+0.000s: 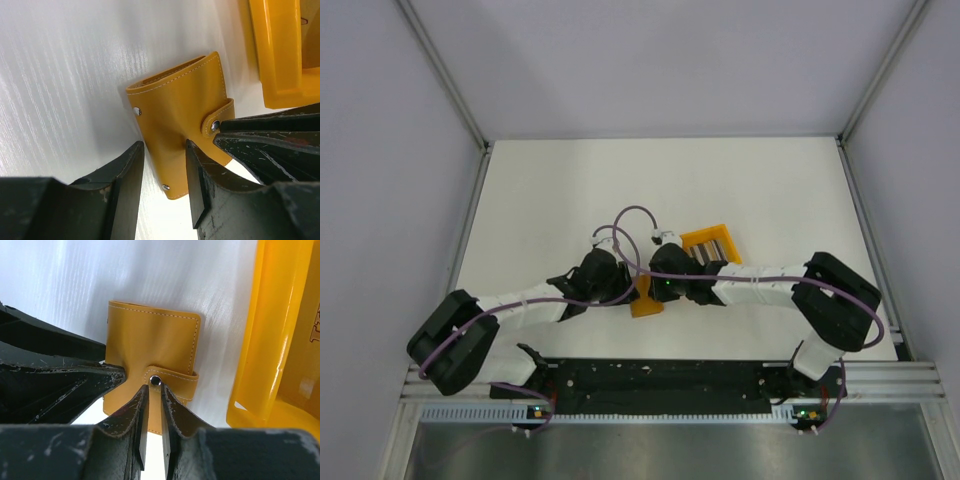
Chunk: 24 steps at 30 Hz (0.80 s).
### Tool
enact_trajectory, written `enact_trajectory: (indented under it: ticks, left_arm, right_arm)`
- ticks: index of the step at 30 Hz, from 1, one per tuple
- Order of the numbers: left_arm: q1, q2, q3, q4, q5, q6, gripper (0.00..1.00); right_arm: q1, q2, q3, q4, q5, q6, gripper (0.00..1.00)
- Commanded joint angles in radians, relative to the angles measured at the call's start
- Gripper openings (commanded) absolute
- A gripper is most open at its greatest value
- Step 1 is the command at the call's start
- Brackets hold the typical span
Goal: Put the credit cards into the card holder
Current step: Close the card holder at the center of the board.
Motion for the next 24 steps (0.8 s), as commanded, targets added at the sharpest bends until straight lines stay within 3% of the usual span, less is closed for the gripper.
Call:
enact_trajectory:
  ticks: [1,9,24]
  left_arm:
    - [-0.006,-0.002,-0.029,-0.051,0.003,0.011,0.44]
    - [-0.005,0.000,-0.029,-0.022,0.005,0.013,0.44]
    - [-0.006,0.004,-0.025,-0.017,0.003,0.008,0.44]
  right_arm:
    - [-0.008,0.016,0.046,0.026,0.012,0.005,0.16]
    - [-0.011,-0.001,0.052,0.011,0.047,-0.016,0.22]
    - [-0.010,0.044,0.088,-0.010,0.041,-0.055,0.22]
